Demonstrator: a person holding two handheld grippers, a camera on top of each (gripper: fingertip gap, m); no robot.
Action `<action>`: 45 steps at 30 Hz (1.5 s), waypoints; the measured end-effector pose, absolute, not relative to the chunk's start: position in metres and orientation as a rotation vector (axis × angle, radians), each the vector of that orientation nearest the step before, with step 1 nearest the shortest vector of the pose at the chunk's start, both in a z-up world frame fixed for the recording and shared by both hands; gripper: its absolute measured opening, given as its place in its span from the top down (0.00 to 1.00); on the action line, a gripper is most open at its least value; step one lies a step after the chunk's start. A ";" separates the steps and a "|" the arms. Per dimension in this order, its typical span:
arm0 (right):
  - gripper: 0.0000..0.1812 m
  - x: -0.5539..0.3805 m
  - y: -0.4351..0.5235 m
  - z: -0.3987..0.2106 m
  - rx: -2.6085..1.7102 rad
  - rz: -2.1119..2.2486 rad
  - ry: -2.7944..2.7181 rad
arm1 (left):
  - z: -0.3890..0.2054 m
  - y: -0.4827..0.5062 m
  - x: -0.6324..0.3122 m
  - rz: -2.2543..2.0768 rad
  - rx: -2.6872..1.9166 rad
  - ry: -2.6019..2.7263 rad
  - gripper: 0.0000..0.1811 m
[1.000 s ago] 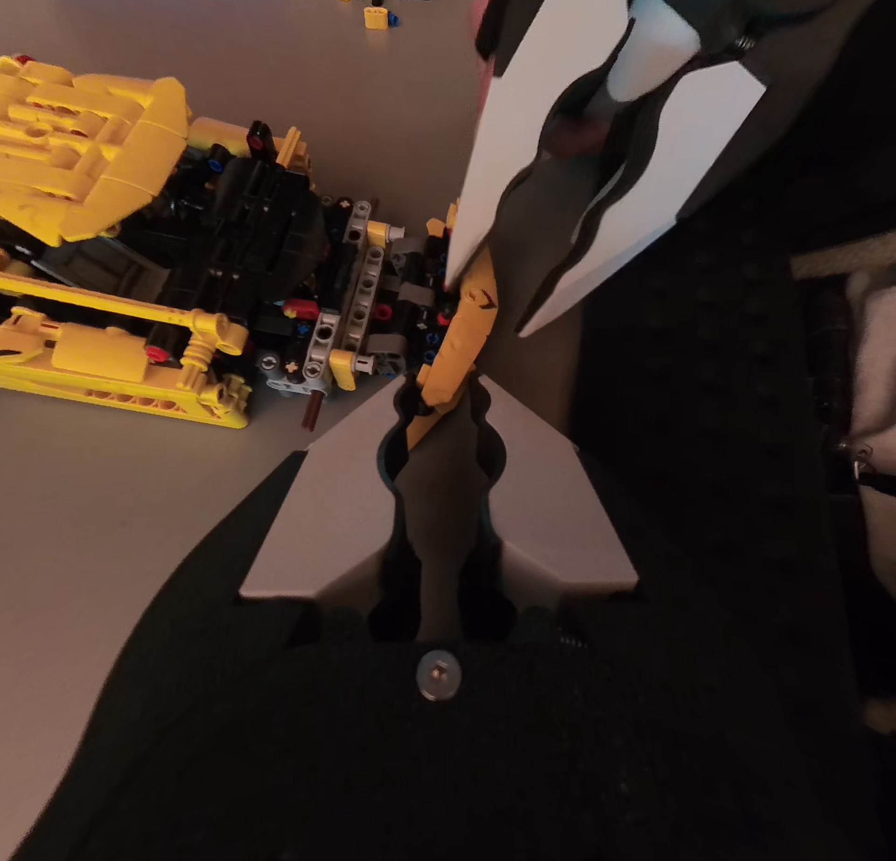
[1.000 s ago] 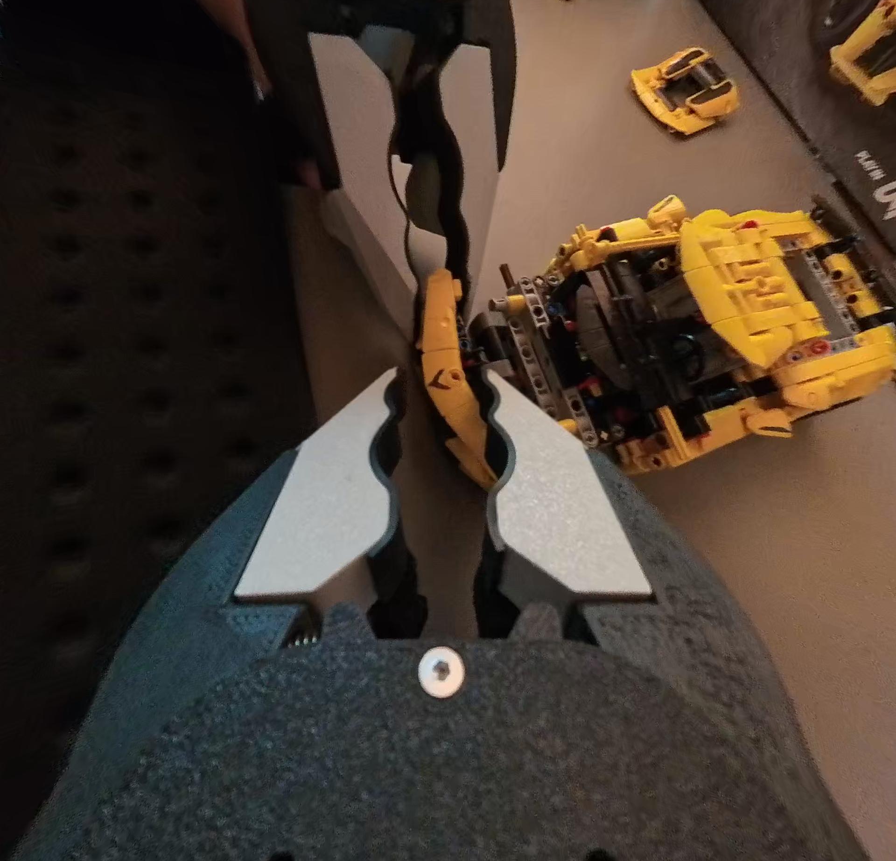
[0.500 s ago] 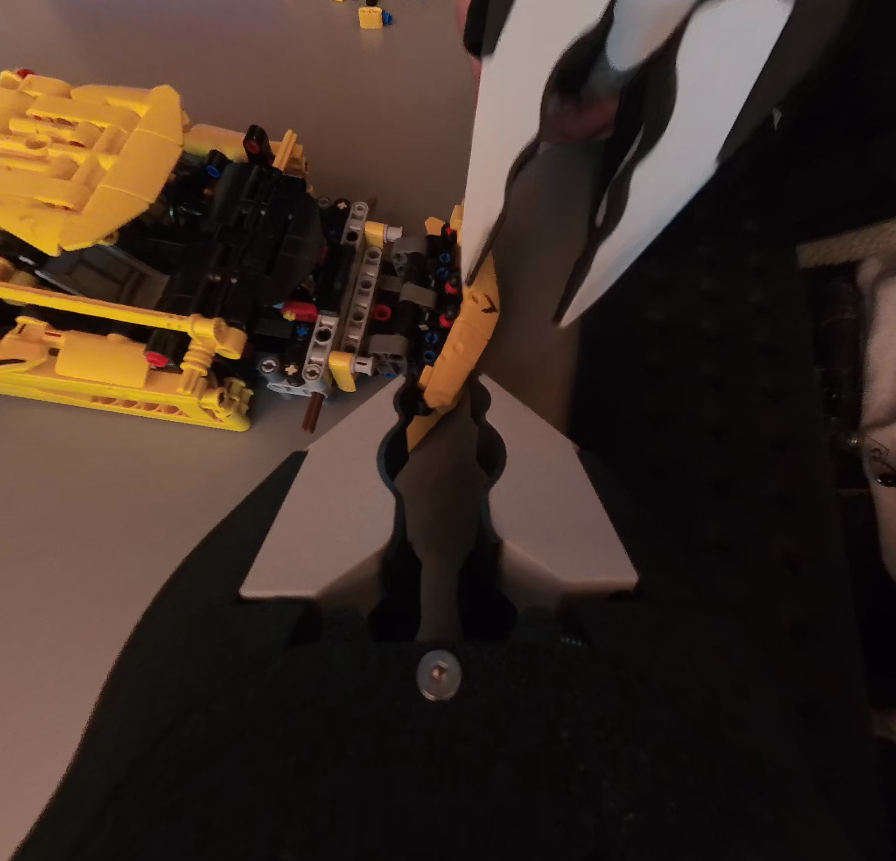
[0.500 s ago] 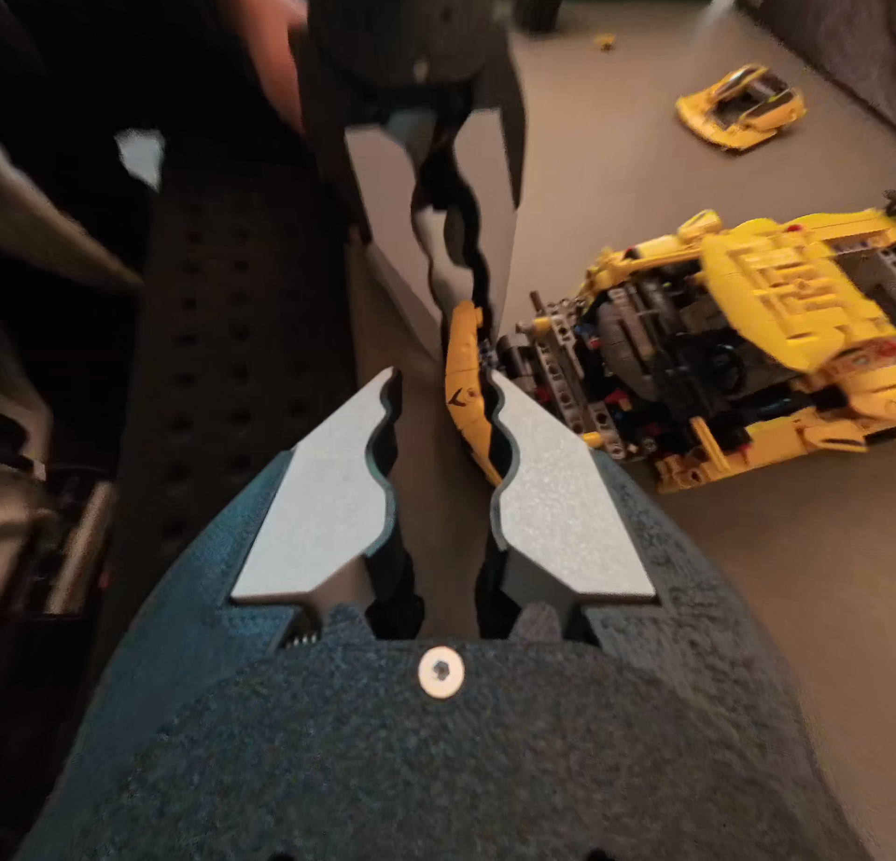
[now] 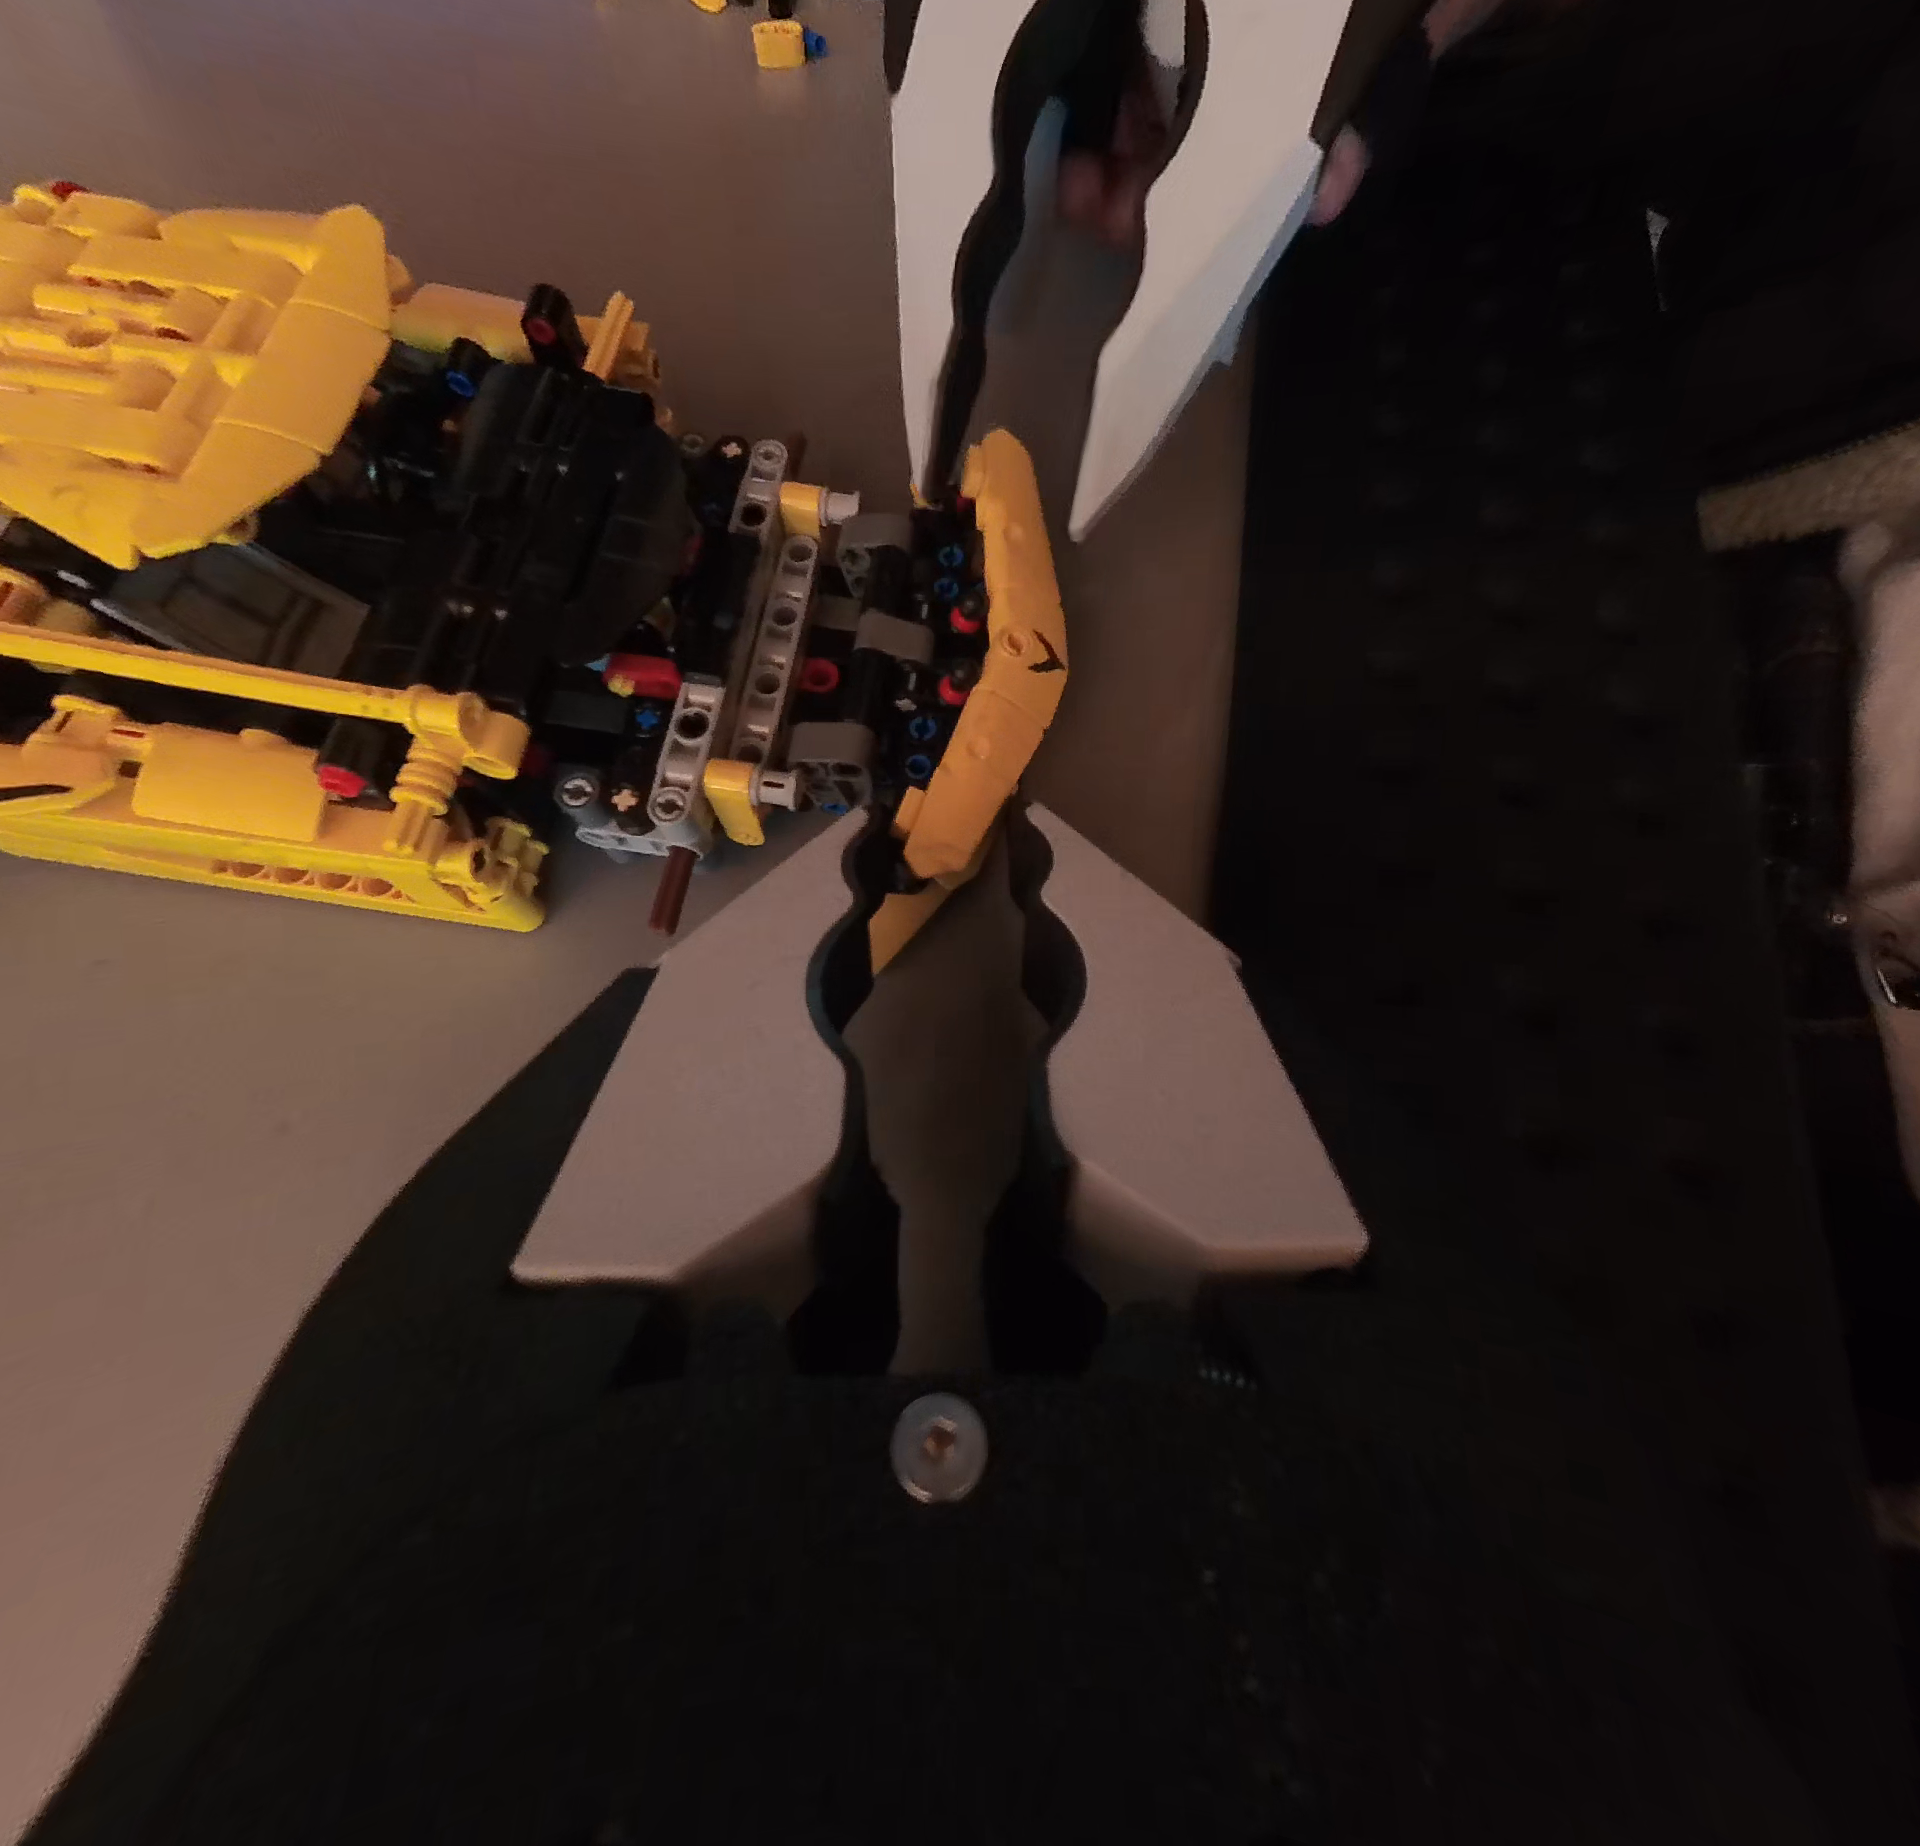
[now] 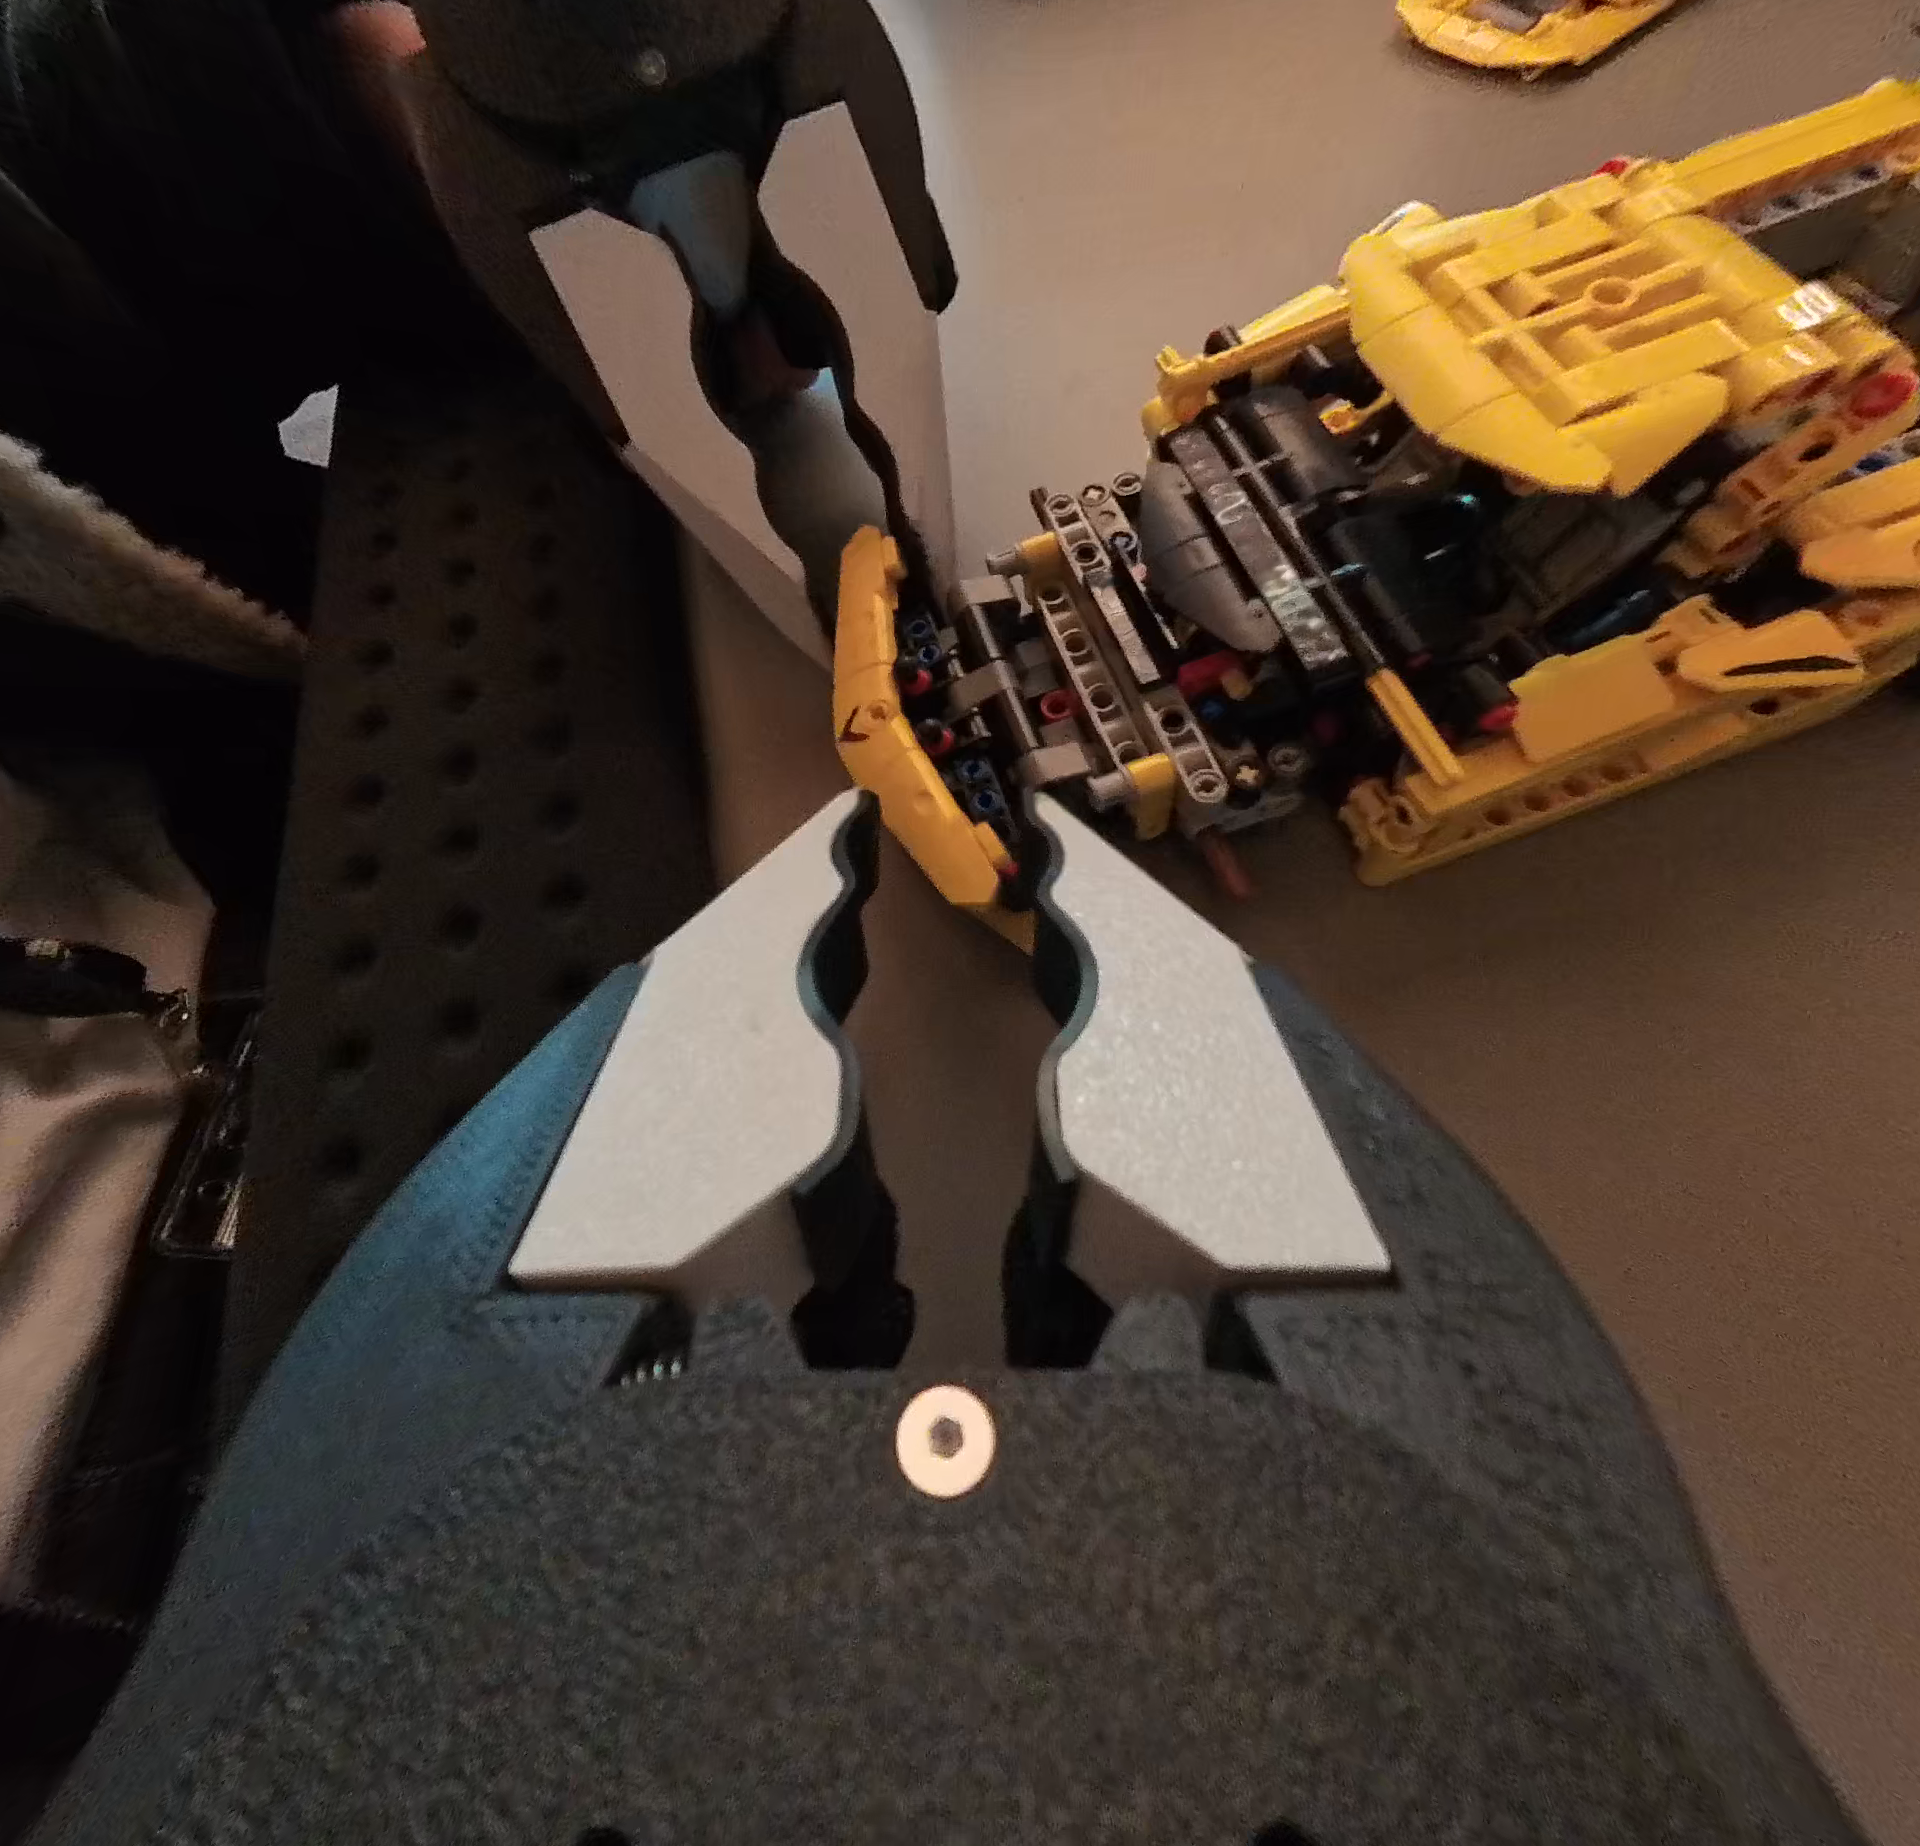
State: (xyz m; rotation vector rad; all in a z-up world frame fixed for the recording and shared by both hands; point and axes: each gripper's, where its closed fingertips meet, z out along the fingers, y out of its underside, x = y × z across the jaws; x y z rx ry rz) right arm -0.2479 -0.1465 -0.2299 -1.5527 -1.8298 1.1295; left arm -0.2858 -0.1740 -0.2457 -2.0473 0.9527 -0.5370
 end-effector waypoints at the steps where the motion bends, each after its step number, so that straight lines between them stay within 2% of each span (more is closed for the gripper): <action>1: 0.86 -0.248 -0.145 -0.231 -1.567 1.136 -1.824 | -0.246 -0.174 -0.286 -0.543 -2.049 0.948 0.88; 5: 0.87 -0.251 -0.128 -0.230 -1.599 1.077 -1.743 | -0.242 -0.176 -0.288 -0.587 -2.053 0.909 0.87; 8: 0.91 -0.250 -0.115 -0.230 -1.658 1.082 -1.664 | -0.231 -0.178 -0.293 -0.726 -2.041 0.796 0.87; 14: 0.91 -0.254 -0.114 -0.233 -2.045 1.492 -1.419 | -0.219 -0.155 -0.324 -1.063 -2.084 0.267 0.87; 17: 0.87 -0.258 -0.126 -0.238 -2.193 1.671 -1.363 | -0.215 -0.153 -0.326 -1.264 -2.061 0.111 0.89; 20: 0.89 -0.261 -0.126 -0.236 -2.231 1.757 -1.307 | -0.219 -0.150 -0.325 -1.188 -2.093 0.140 0.89; 25: 0.94 -0.263 -0.122 -0.239 -2.278 1.740 -1.255 | -0.246 -0.141 -0.327 -0.781 -2.249 0.332 0.86; 33: 0.97 -0.265 -0.115 -0.240 -2.329 1.831 -1.127 | -0.254 -0.136 -0.321 -0.673 -2.286 0.379 0.91; 45: 0.97 -0.258 -0.121 -0.241 -2.346 1.909 -1.205 | -0.254 -0.138 -0.317 -0.675 -2.286 0.388 0.91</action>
